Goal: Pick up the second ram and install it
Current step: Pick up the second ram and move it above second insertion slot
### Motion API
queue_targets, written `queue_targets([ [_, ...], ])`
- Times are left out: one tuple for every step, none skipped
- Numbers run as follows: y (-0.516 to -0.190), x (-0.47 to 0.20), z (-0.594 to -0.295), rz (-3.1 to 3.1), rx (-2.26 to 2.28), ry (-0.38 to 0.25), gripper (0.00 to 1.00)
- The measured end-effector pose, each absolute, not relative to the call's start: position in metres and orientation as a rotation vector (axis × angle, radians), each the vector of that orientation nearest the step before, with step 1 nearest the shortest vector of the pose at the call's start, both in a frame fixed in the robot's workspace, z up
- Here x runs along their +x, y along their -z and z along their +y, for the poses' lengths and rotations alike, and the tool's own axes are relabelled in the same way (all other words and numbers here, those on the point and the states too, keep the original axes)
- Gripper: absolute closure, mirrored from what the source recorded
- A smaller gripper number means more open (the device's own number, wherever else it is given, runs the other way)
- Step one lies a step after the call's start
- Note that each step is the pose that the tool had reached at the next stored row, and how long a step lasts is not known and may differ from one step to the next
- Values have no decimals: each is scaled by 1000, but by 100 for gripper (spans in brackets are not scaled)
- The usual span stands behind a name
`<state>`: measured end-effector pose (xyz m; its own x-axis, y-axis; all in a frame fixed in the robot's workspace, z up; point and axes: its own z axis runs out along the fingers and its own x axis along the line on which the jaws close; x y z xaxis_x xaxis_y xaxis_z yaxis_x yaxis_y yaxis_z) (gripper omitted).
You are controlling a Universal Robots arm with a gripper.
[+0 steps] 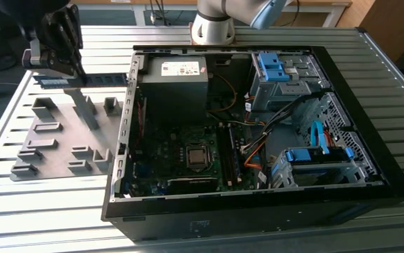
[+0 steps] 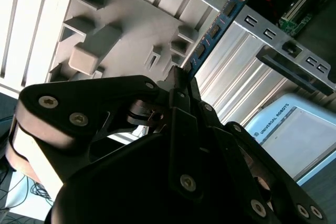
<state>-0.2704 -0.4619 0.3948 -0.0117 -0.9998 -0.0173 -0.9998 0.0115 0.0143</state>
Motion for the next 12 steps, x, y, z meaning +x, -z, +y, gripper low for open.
queue_targets([
  [-395,-269,-462,2232,-2207,-35,86],
  [-395,-268,-462,2232,-2207,-35,86],
  [-395,-267,-462,2233,-2207,-35,86],
  [-395,-267,-462,2233,-2207,-35,86],
  [-395,-266,-462,2233,-2207,-35,86],
  [-395,-265,-462,2233,-2207,-35,86],
  [-395,-264,-462,2233,-2207,-35,86],
  [-395,-263,-462,2232,-2207,-35,86],
  [-395,-262,-462,2233,-2207,-35,86],
  [-395,-260,-462,2233,-2207,-35,86],
  [-394,-259,-462,2233,-2207,-35,86],
  [-394,-257,-462,2233,-2207,-35,86],
])
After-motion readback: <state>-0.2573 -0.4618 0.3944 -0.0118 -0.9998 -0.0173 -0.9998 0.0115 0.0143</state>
